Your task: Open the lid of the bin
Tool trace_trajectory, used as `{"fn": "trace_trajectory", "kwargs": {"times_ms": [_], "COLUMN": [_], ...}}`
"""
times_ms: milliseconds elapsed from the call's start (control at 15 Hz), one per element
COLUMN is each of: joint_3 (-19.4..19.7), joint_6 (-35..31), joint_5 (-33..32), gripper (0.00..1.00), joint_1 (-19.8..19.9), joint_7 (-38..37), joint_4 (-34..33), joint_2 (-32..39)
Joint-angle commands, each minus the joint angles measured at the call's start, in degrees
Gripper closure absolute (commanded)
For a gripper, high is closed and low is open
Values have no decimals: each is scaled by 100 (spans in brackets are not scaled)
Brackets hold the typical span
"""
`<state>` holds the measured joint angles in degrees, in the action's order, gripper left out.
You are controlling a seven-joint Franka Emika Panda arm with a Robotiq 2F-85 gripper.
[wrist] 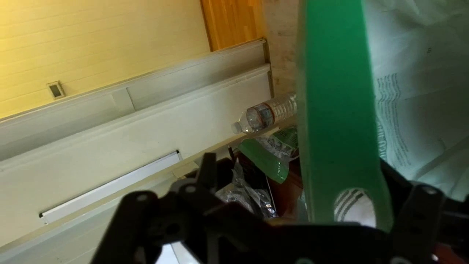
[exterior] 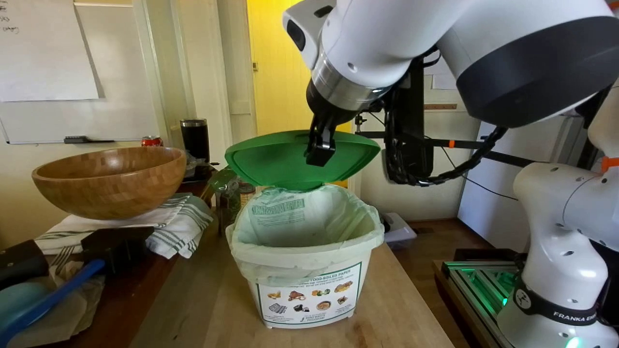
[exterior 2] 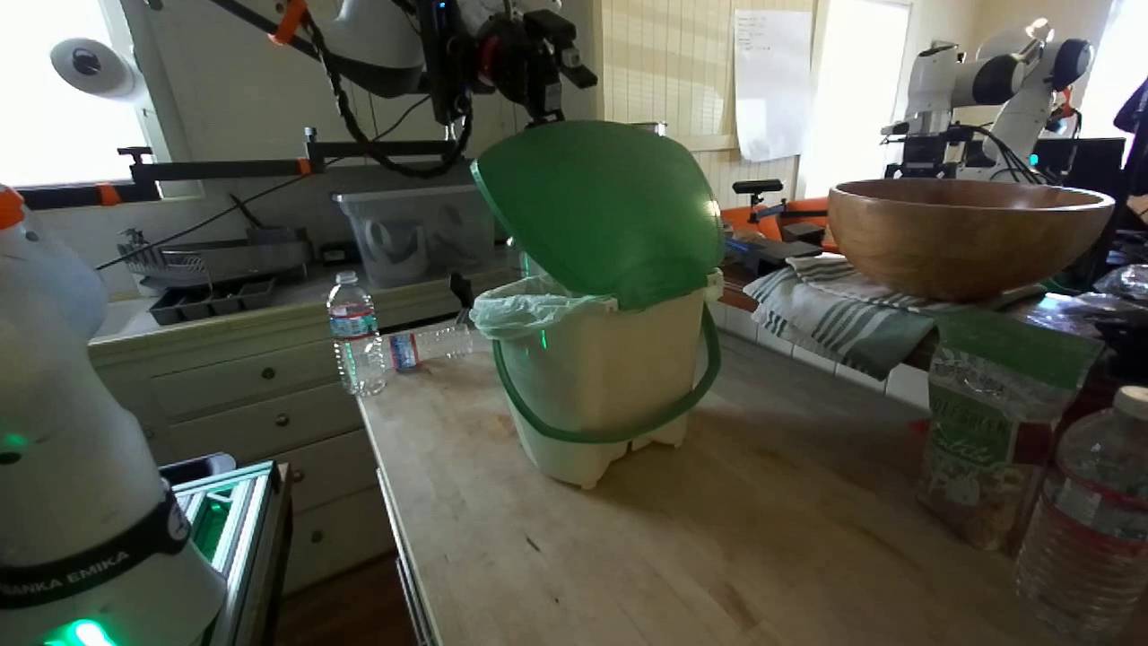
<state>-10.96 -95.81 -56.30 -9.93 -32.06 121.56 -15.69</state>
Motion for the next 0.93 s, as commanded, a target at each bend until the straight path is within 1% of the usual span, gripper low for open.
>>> {"fn": "trace_trajectory", "kwargs": {"times_ms": [0,267,467,867], "joint_3": [148,268,315,451], "joint_6": [-155,-222,-155,-118], "joint_5": [241,393,444,440], "gripper": [0,0,0,0], "joint_1": [92,159,230,421], "joint_7": [236,336,391,571], "joint_4": [-60,-142,-226,-273], "joint_2": [-152,-266,-332,-296]}}
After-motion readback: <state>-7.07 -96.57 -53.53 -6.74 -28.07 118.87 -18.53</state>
